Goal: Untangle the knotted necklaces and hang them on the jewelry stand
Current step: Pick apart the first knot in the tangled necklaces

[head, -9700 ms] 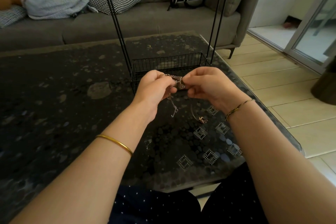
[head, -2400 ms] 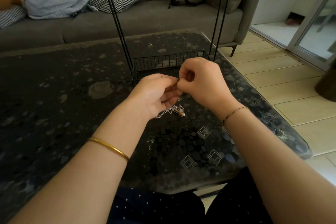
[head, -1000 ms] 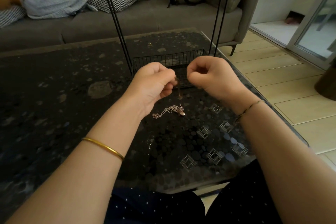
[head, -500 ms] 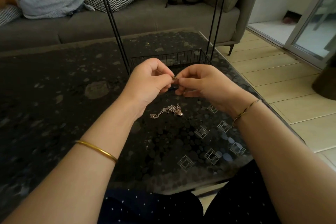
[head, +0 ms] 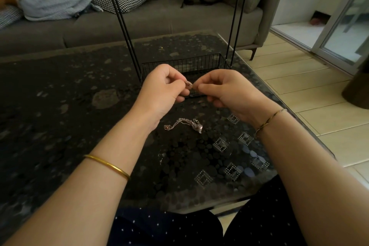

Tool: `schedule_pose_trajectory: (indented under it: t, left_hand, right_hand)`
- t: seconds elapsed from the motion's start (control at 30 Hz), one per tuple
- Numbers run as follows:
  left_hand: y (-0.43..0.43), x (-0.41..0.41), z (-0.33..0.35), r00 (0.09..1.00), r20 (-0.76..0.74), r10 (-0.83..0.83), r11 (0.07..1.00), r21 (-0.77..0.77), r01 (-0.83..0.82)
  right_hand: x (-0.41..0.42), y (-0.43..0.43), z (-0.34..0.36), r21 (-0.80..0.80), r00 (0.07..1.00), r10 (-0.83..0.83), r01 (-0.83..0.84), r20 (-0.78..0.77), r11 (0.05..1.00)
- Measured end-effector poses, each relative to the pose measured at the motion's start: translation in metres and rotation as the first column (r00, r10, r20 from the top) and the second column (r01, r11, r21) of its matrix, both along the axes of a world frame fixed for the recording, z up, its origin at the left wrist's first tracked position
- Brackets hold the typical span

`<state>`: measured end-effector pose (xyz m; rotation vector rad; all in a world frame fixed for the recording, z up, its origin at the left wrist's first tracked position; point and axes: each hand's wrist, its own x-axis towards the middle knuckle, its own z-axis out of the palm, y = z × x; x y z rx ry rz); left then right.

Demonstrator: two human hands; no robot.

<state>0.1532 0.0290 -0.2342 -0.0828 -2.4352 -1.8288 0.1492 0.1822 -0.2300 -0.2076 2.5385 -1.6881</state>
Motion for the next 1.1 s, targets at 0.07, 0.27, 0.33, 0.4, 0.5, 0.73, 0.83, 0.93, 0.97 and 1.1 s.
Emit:
schedule_pose_trajectory:
  t: [0.07, 0.27, 0.33, 0.4, 0.5, 0.73, 0.83, 0.93, 0.97, 1.1]
  left_hand:
    - [0.0001, 0.0006, 0.0000, 1.000, 0.005, 0.000, 1.000, -0.005, 0.000]
    - [0.0014, 0.0015, 0.0000, 1.000, 0.020, -0.003, 0.999, -0.039, 0.003]
    - [0.0017, 0.0018, 0.0001, 1.000, 0.028, -0.008, 0.999, -0.045, 0.010]
    - [0.0023, 0.0021, 0.0008, 0.999, 0.036, -0.015, 0.999, -0.051, 0.016]
    - [0.0025, 0.0024, 0.0014, 0.999, 0.042, -0.026, 0.998, -0.053, 0.028]
    - [0.0022, 0.0032, 0.0019, 0.994, 0.103, -0.043, 0.999, -0.026, 0.046]
    - [0.0008, 0.0035, 0.0032, 0.991, 0.132, -0.031, 0.999, -0.003, 0.032]
    - [-0.0002, 0.0045, 0.0033, 0.996, 0.092, -0.021, 0.998, -0.054, 0.026]
    - [-0.0004, 0.0047, 0.0032, 0.996, 0.088, -0.019, 0.998, -0.058, 0.024]
    - [-0.0006, 0.0046, 0.0028, 0.994, 0.103, -0.020, 0.999, -0.023, 0.023]
  right_hand:
    - [0.0001, 0.0000, 0.0006, 0.001, 1.000, -0.016, 0.016, 0.005, 1.000]
    - [-0.0011, -0.0007, 0.0005, -0.056, 0.998, -0.055, 0.054, -0.005, 0.997]
    - [-0.0012, -0.0019, 0.0003, -0.086, 0.999, -0.051, 0.050, -0.008, 0.995]
    - [-0.0003, -0.0037, 0.0002, -0.094, 0.999, -0.041, 0.039, -0.014, 0.995]
    - [0.0004, -0.0054, 0.0003, -0.115, 0.999, -0.029, 0.026, -0.020, 0.993]
    - [-0.0008, -0.0071, 0.0000, -0.100, 0.997, -0.044, 0.038, -0.056, 0.994]
    - [-0.0015, -0.0063, -0.0008, -0.081, 0.995, -0.060, 0.054, -0.075, 0.995]
    - [-0.0014, -0.0064, -0.0009, -0.053, 0.992, -0.077, 0.072, -0.100, 0.996]
    - [-0.0013, -0.0065, -0.0007, -0.052, 0.991, -0.083, 0.077, -0.109, 0.996]
    - [0.0001, -0.0071, 0.0010, -0.048, 0.991, -0.077, 0.072, -0.111, 0.996]
